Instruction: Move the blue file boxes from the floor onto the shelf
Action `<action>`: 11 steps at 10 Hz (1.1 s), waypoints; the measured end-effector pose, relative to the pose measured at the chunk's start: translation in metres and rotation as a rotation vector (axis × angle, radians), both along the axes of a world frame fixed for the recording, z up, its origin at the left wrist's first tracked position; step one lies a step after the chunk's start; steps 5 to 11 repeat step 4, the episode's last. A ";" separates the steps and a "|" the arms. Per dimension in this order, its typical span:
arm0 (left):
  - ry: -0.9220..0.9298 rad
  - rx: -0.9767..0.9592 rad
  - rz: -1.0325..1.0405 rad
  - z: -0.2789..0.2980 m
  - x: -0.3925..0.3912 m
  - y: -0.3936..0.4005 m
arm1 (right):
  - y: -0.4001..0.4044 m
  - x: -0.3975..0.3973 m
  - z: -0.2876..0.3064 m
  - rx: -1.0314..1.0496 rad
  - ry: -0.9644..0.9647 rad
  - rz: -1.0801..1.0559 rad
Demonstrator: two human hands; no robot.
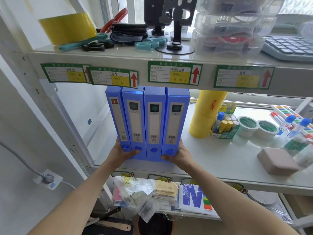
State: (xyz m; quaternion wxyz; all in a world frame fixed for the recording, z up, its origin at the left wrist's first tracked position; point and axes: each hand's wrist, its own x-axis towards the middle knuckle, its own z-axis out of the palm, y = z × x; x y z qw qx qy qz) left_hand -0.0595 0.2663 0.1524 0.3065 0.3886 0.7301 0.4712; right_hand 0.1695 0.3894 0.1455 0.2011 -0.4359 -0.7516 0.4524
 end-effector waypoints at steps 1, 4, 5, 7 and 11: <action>0.038 -0.040 -0.027 -0.001 -0.005 0.000 | 0.003 0.002 0.003 -0.016 -0.036 0.011; 0.250 -0.592 -0.034 0.023 -0.003 -0.011 | 0.006 0.007 0.007 -0.094 -0.350 -0.037; 0.250 -0.592 -0.034 0.023 -0.003 -0.011 | 0.006 0.007 0.007 -0.094 -0.350 -0.037; 0.250 -0.592 -0.034 0.023 -0.003 -0.011 | 0.006 0.007 0.007 -0.094 -0.350 -0.037; 0.250 -0.592 -0.034 0.023 -0.003 -0.011 | 0.006 0.007 0.007 -0.094 -0.350 -0.037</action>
